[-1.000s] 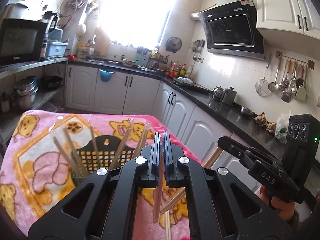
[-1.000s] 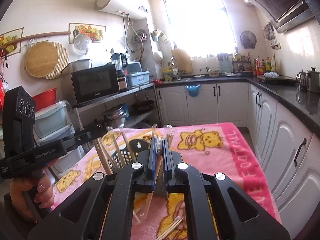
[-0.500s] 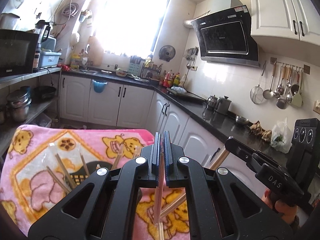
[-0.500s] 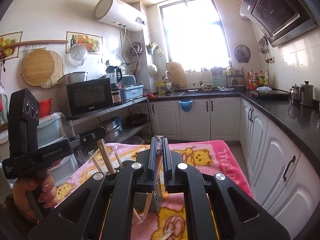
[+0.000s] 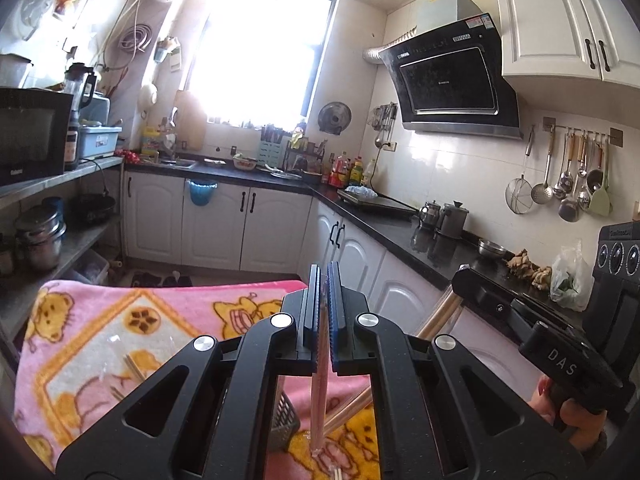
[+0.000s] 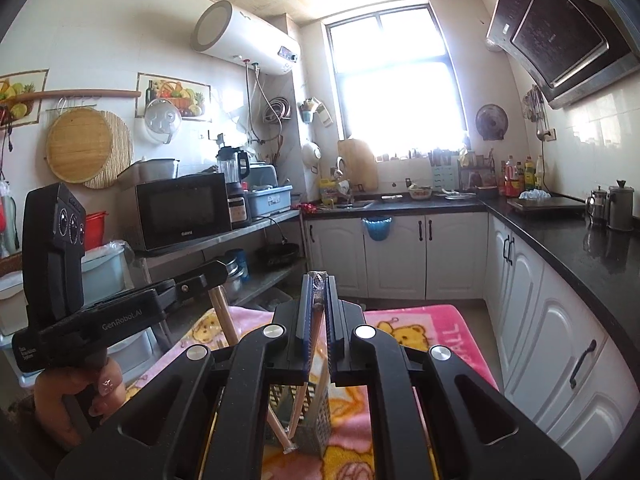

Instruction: Organize utensils

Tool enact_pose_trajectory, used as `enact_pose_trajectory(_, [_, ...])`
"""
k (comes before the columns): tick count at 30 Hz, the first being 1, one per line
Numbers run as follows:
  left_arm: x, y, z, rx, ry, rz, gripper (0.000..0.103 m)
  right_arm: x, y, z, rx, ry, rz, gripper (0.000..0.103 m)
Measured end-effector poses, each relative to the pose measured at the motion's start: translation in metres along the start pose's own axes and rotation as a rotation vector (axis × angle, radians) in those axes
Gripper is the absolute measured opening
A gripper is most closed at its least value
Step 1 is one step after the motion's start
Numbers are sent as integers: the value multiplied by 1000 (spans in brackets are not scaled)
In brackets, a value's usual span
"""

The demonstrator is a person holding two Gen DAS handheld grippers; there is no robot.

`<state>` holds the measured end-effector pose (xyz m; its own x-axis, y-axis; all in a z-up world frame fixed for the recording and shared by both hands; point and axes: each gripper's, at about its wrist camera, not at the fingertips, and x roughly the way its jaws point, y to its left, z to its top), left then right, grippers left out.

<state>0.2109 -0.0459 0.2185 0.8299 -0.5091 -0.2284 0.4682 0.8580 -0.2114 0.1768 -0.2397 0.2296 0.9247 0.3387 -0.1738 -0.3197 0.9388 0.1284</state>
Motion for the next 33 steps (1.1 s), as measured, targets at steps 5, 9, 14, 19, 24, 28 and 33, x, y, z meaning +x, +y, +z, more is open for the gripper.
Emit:
enact_pose_trajectory(5, [0, 6, 11, -8, -18, 15, 2, 9, 4, 10, -8, -8, 11, 6])
enact_pose_trajectory(9, [-4, 14, 18, -17, -40, 29, 2, 16, 8, 18, -25, -14, 10, 6])
enact_pose_trajectory(14, [-5, 24, 29, -19, -57, 55, 2, 27, 10, 27, -30, -22, 17, 6])
enact_pose_trajectory(19, [-4, 34, 37, -16, -64, 94, 2, 43, 12, 33, -44, -20, 24, 6])
enact_pose_trajectory(24, [1, 46, 37, -16, -59, 129, 2, 63, 16, 34, -58, 1, 25, 6])
enact_pose_trajectory(28, [9, 56, 29, -29, -39, 138, 2, 76, 21, 30, -79, 18, 12, 6])
enact_pose_trajectory(33, [21, 61, 13, -27, -1, 151, 2, 90, 25, 19, -96, 42, -3, 6])
